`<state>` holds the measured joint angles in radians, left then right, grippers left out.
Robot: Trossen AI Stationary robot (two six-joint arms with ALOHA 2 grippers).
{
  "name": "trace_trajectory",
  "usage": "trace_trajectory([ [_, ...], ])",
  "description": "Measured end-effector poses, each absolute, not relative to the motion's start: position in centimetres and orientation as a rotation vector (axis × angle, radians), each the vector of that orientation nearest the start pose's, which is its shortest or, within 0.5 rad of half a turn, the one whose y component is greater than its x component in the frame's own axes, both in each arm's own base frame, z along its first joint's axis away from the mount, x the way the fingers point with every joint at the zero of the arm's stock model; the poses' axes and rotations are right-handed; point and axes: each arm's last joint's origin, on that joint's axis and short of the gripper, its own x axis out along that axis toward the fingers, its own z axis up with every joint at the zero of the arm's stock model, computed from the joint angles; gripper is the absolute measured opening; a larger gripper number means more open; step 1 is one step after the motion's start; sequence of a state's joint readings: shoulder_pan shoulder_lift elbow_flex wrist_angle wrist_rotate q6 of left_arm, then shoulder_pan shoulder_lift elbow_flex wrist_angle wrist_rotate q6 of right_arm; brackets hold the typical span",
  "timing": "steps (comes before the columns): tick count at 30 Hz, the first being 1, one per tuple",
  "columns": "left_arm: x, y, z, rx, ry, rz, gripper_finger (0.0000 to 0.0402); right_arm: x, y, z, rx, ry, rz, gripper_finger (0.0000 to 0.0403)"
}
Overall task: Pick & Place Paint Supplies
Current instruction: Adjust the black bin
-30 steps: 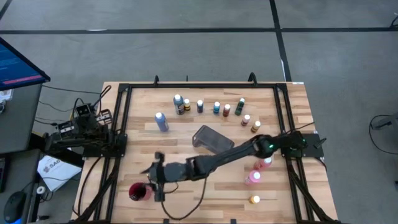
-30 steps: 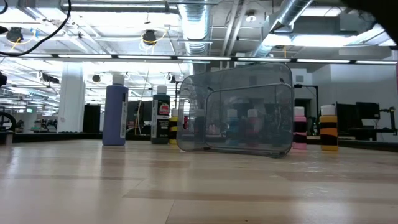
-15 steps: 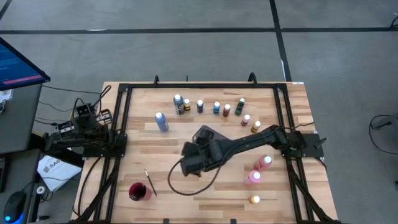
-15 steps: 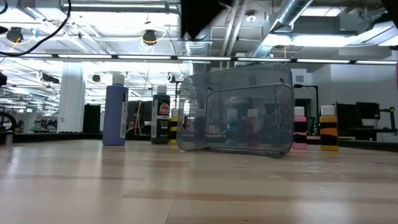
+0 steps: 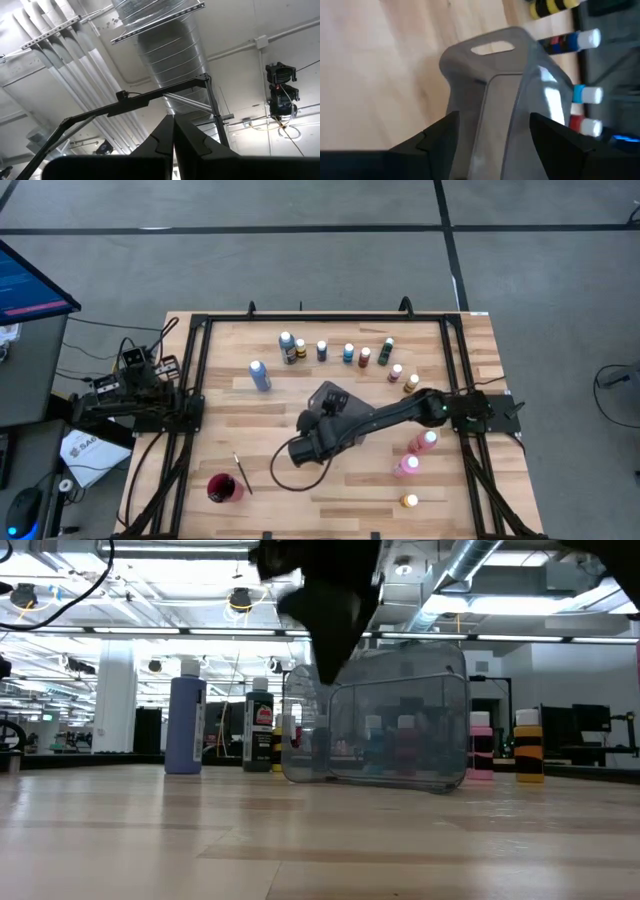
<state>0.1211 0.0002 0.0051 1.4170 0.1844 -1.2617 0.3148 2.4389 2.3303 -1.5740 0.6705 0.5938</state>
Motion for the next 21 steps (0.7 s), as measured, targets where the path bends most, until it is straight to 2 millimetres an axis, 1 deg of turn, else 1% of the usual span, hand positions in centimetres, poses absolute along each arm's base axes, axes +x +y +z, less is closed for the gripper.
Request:
trace_trajectory([
  [2, 1.5, -0.3, 26.0, -0.826, -1.143, -0.901, 0.0003, 44.6, 12.6, 21.0, -0.353, 1.319, -0.676, 0.0230],
  [5, 1.6, -0.3, 26.0, -0.826, -1.142, -0.901, 0.0003, 44.5, 12.9, 21.1, -0.344, 1.314, -0.672, 0.0221],
  [7, 1.5, -0.3, 26.0, -0.826, -1.142, -0.901, 0.0003, 44.5, 12.9, 20.9, -0.328, 1.309, -0.689, 0.0206],
  [9, 1.5, -0.3, 26.0, -0.826, -1.142, -0.901, 0.0003, 44.5, 12.7, 21.1, -0.313, 1.301, -0.698, 0.0179],
  [11, 1.5, -0.3, 26.0, -0.826, -1.143, -0.901, 0.0003, 44.5, 12.4, 21.5, -0.292, 1.297, -0.699, 0.0142],
  [16, 1.6, -0.3, 26.0, -0.826, -1.142, -0.901, 0.0003, 44.8, 12.0, 22.1, -0.266, 1.282, -0.699, 0.0028],
  [17, 1.5, -0.3, 26.0, -0.826, -1.142, -0.901, 0.0003, 44.8, 12.0, 22.2, -0.268, 1.285, -0.693, 0.0016],
  [18, 1.5, -0.3, 26.0, -0.826, -1.142, -0.901, 0.0003, 44.8, 12.0, 22.2, -0.260, 1.289, -0.688, 0.0012],
  [21, 1.5, -0.3, 26.0, -0.826, -1.143, -0.901, 0.0003, 44.7, 11.9, 22.5, -0.210, 1.310, -0.664, 0.0014],
])
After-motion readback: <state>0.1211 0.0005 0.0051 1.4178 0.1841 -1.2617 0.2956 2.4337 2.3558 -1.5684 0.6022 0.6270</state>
